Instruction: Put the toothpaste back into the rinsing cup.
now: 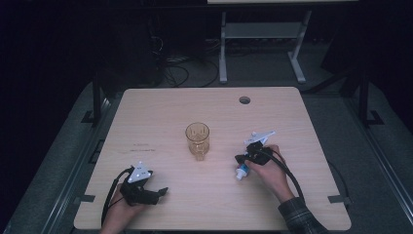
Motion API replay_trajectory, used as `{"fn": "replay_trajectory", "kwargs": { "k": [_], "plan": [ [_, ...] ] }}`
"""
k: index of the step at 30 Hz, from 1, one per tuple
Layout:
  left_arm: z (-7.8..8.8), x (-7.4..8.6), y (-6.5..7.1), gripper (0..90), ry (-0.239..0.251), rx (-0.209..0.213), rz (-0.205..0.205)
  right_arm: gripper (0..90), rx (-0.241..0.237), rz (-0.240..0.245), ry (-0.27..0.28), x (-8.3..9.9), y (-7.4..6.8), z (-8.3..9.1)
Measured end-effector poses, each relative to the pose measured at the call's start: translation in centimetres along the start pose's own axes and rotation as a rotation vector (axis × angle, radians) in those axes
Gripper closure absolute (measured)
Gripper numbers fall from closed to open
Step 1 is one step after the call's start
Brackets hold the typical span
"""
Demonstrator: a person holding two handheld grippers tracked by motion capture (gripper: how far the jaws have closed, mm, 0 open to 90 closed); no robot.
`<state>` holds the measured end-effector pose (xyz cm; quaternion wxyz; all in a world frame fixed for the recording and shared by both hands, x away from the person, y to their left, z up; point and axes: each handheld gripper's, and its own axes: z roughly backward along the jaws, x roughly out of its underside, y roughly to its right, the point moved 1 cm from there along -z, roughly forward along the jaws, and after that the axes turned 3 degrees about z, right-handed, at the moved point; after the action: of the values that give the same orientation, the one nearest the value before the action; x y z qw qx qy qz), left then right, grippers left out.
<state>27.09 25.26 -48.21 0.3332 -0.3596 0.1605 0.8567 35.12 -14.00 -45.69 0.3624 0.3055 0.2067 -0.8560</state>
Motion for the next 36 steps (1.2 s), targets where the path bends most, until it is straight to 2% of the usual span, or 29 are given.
{"fn": "replay_trajectory", "kwargs": {
  "k": [18, 36],
  "plan": [
    [0.0, 0.0, 0.0, 13.2, 0.000, 0.001, -0.001, 90.0, 0.015, -0.006, -0.024, 2.2, -0.1, 1.7],
    [0.0, 0.0, 0.0, 13.2, 0.000, 0.001, -0.002, 90.0, 0.052, -0.052, -0.037, 4.9, 0.8, 4.1]
  ]
}}
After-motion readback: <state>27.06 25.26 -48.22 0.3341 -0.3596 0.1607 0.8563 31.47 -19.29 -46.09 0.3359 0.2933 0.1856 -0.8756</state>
